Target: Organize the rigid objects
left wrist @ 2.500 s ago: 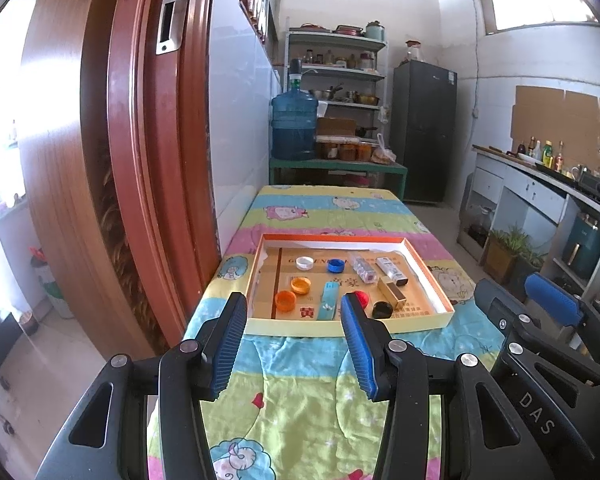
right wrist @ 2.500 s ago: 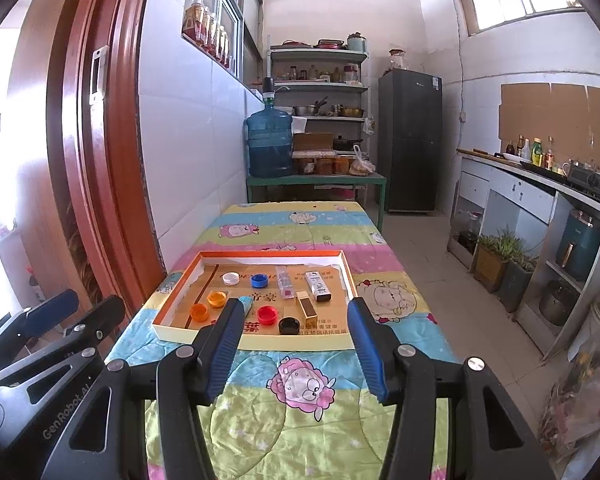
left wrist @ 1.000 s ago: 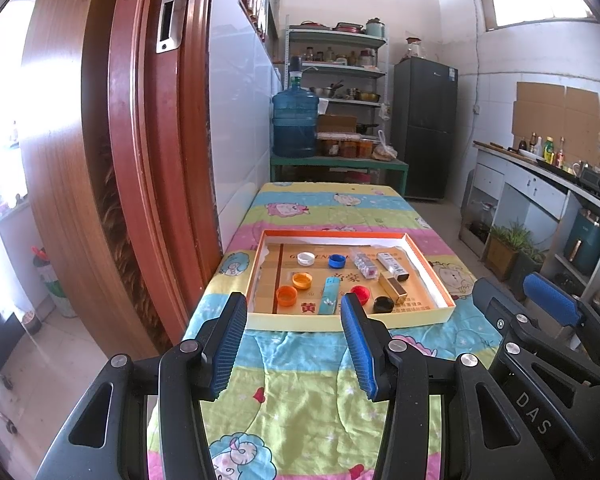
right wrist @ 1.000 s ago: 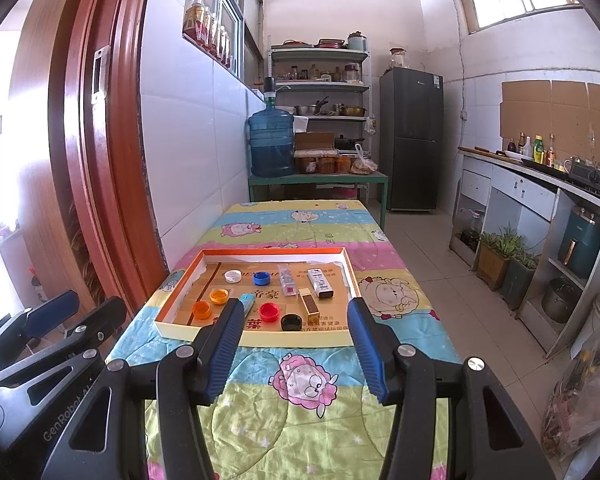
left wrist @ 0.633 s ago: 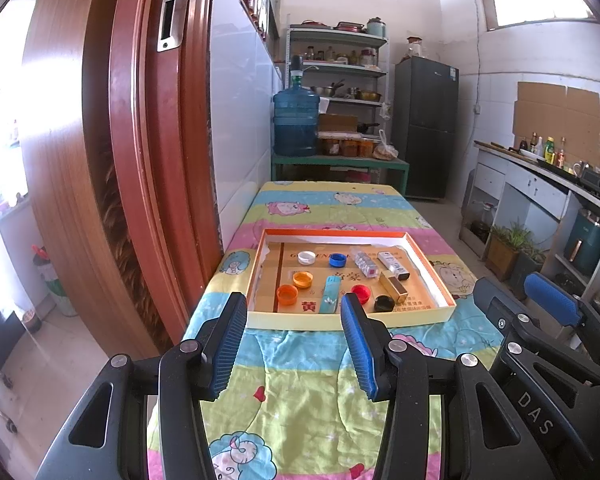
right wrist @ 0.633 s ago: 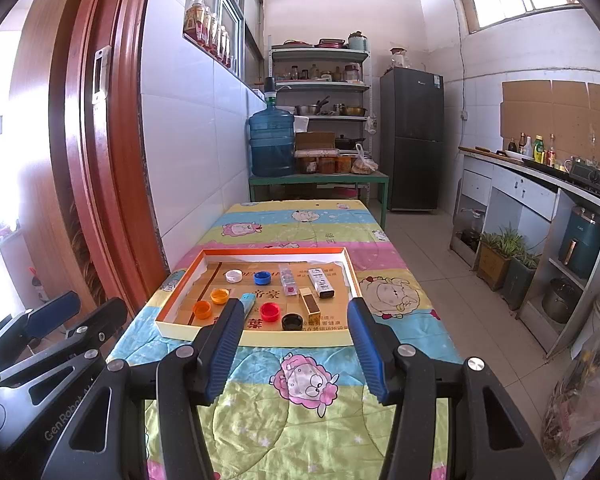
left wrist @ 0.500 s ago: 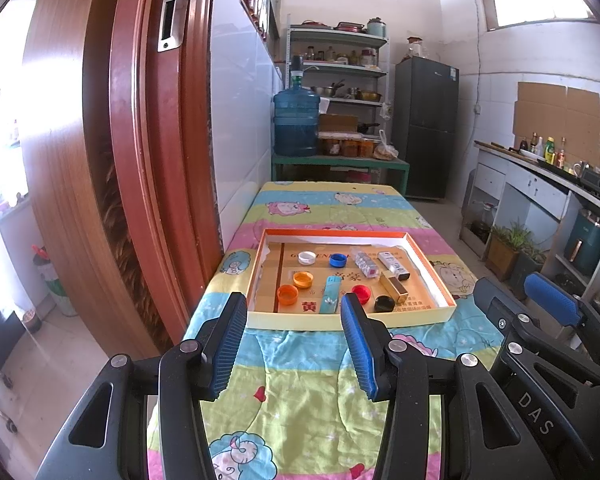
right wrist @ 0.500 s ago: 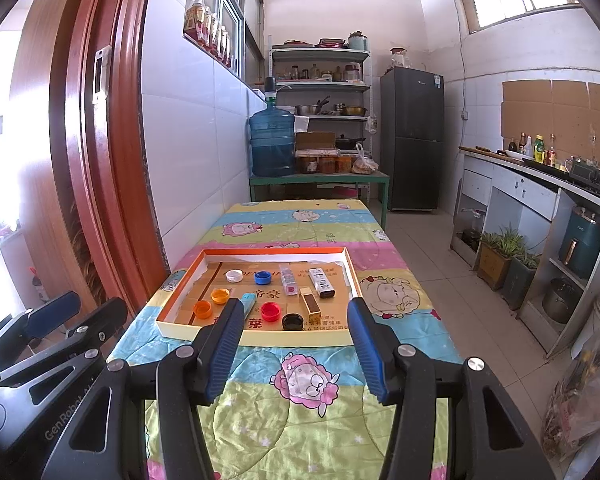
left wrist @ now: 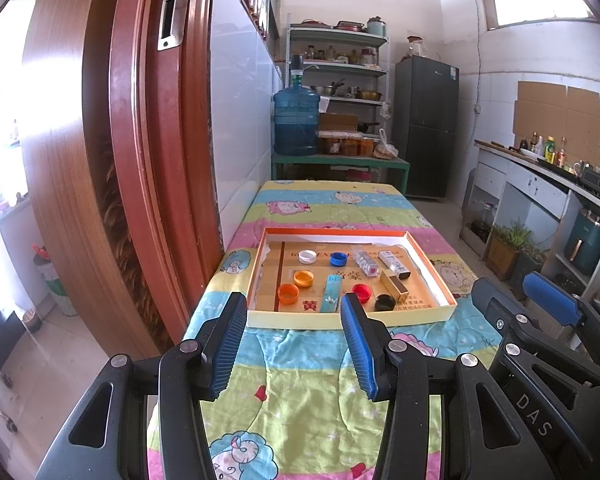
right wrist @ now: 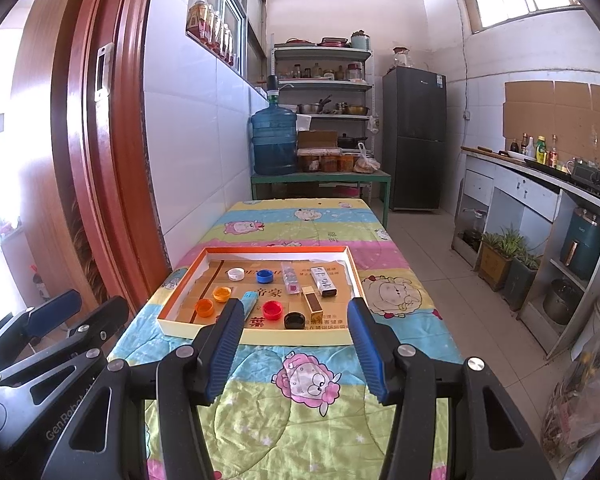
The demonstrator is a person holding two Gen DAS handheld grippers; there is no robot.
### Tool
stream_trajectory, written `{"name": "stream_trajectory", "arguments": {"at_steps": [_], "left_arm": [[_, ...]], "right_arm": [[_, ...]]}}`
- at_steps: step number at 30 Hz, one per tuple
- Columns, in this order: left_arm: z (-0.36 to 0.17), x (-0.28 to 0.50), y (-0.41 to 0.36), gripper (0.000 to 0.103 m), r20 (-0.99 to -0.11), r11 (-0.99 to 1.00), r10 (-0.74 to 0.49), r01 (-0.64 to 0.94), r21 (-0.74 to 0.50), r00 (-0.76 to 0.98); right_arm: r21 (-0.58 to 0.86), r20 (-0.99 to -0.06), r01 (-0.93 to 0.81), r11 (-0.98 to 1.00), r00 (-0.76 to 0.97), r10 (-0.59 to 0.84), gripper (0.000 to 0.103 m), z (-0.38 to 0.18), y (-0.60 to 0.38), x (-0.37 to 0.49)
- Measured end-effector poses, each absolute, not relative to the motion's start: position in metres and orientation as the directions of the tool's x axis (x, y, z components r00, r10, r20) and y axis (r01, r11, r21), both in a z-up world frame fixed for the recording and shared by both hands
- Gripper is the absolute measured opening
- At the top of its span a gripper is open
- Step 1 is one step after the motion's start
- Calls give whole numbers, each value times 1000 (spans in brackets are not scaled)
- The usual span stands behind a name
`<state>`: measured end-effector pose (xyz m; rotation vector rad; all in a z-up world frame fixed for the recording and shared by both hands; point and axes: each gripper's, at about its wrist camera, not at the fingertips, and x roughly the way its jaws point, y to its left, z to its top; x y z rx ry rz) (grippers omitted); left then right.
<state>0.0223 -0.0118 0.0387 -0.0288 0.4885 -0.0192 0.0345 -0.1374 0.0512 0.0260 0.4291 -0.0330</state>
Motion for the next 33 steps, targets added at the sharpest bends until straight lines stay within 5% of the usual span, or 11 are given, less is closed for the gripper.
{"name": "stream_trajectory", "arguments": {"at_steps": [33], "left_arm": [[36, 21, -11, 50, -475, 999, -25, 11, -33, 880]], "right_arm": [[20, -423, 36, 999, 906, -24, 53, 45, -135, 36]]}}
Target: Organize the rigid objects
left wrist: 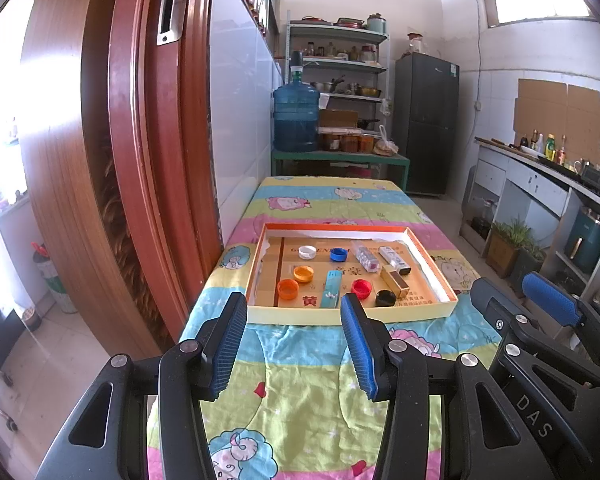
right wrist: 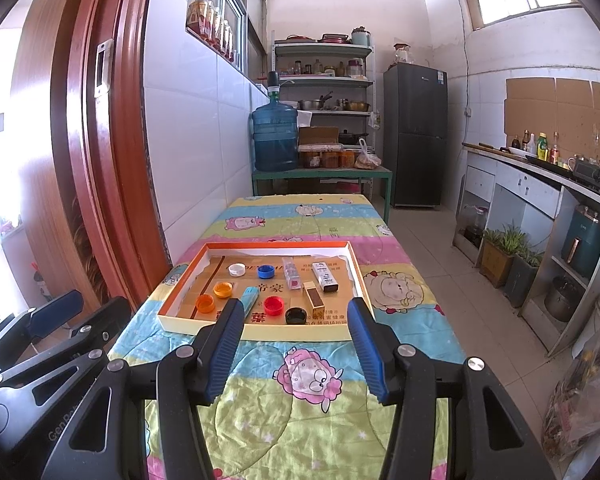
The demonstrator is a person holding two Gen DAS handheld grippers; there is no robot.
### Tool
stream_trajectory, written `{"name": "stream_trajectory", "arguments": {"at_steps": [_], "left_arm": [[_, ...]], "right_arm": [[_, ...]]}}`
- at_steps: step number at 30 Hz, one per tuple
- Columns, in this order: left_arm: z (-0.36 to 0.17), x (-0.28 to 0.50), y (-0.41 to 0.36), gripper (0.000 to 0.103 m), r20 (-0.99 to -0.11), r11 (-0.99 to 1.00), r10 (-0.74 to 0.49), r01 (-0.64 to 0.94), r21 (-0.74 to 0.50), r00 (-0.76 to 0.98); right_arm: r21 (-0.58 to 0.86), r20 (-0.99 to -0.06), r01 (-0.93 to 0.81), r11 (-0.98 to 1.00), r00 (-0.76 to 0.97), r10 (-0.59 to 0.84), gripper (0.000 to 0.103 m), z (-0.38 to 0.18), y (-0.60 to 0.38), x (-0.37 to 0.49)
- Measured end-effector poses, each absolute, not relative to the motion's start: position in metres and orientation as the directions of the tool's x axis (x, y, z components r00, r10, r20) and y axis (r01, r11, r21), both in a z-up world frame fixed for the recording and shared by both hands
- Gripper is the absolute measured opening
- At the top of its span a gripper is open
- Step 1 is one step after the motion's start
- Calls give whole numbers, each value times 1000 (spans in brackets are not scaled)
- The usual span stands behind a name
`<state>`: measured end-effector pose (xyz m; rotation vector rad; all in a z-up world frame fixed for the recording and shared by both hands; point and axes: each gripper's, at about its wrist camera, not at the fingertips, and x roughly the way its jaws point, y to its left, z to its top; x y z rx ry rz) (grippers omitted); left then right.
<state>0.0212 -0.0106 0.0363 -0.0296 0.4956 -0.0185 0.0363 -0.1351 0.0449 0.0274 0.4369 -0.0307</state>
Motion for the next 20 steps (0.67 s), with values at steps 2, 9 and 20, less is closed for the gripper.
{"name": "stream_trajectory", "arguments": {"at_steps": [2, 9, 20], "left_arm": [[37, 21, -11, 50, -475, 999, -25, 10, -33, 880], [37, 21, -11, 50, -476, 999, -25, 10, -32, 879], [28, 17, -12, 50, -493, 999, -11, -5, -32, 870]], "right_arm": [[21, -424, 35, 999, 905, -23, 53, 45, -135, 36], [21, -424, 35, 999, 905, -23, 53, 45, -135, 36], [25, -431, 35, 999, 902, -21, 53, 39, -135, 37]]}}
